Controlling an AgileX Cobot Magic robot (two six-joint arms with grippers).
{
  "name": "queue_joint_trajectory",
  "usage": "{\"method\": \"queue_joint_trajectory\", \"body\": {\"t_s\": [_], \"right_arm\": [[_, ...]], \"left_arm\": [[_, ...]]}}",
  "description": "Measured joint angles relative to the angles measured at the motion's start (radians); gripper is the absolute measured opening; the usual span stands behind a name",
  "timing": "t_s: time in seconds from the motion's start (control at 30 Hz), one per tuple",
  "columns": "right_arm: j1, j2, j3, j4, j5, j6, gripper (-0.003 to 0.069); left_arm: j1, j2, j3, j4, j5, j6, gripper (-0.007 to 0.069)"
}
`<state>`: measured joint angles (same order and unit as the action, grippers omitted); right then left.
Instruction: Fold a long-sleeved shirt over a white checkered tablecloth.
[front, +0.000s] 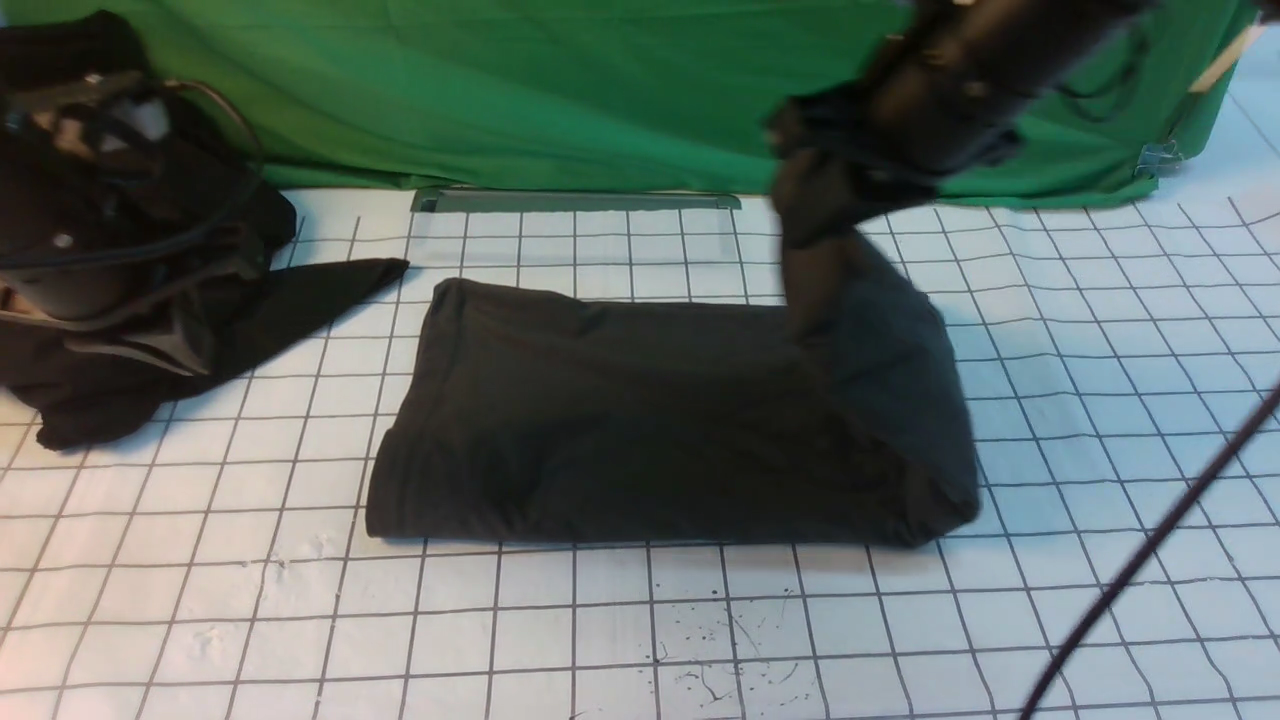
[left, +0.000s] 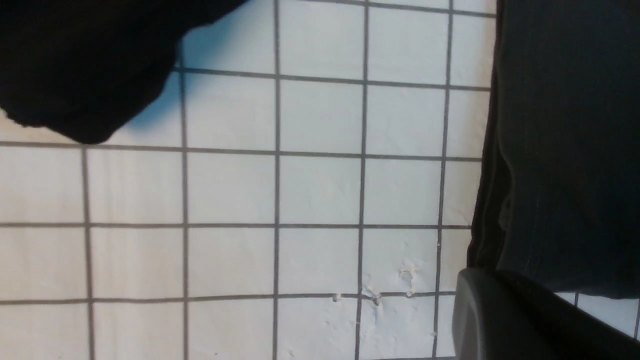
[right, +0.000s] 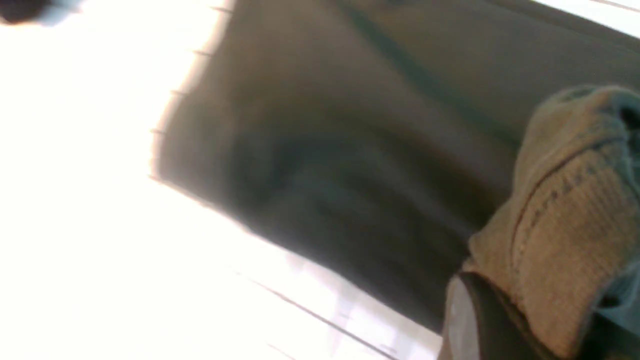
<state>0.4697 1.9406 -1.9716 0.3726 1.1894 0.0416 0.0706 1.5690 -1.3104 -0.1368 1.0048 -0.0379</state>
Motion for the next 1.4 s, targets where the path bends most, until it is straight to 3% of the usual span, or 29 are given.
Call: {"method": "queue_joint_trajectory", "body": {"t_s": [0.3, 0.63, 0.83, 0.87, 1.0, 1.13, 1.23, 1.3, 1.4], "right_arm": [[0.180, 0.307, -0.311, 0.047, -0.068, 0.114, 0.0031], [0.262, 0.508, -0.387, 0.169, -0.191, 0.150, 0.0083], [0.294, 0.558, -0.388, 0.205, -0.244, 0.153, 0.0299], [0.295, 0.558, -0.399, 0.208, -0.235, 0.146, 0.0371], [0.258, 0.537, -0.477, 0.197, -0.129, 0.031, 0.0495], [0.194, 0.491, -0.568, 0.109, -0.017, -0.020, 0.0443], [0.098, 0.403, -0.598, -0.027, 0.009, -0.035, 0.0170], [0.050, 0.356, -0.599, -0.062, 0.013, -0.035, 0.0062], [0.006, 0.297, -0.553, -0.081, 0.012, -0.042, 0.0023]], "left_arm": [[0.030, -0.059, 0.000, -0.026, 0.021, 0.007, -0.0004], [0.030, -0.059, 0.000, -0.079, 0.025, 0.053, -0.0004], [0.030, -0.059, 0.000, -0.079, 0.023, 0.068, -0.0004], [0.030, -0.059, 0.000, -0.080, 0.022, 0.069, -0.0004], [0.030, -0.059, 0.000, -0.115, 0.018, 0.078, -0.0004], [0.015, -0.059, 0.000, -0.167, 0.014, 0.114, -0.0004], [-0.064, -0.059, 0.000, -0.203, -0.017, 0.126, -0.0004], [-0.122, -0.056, 0.000, -0.209, -0.045, 0.127, -0.0004], [-0.212, -0.030, 0.000, -0.210, -0.089, 0.118, -0.0004]]}}
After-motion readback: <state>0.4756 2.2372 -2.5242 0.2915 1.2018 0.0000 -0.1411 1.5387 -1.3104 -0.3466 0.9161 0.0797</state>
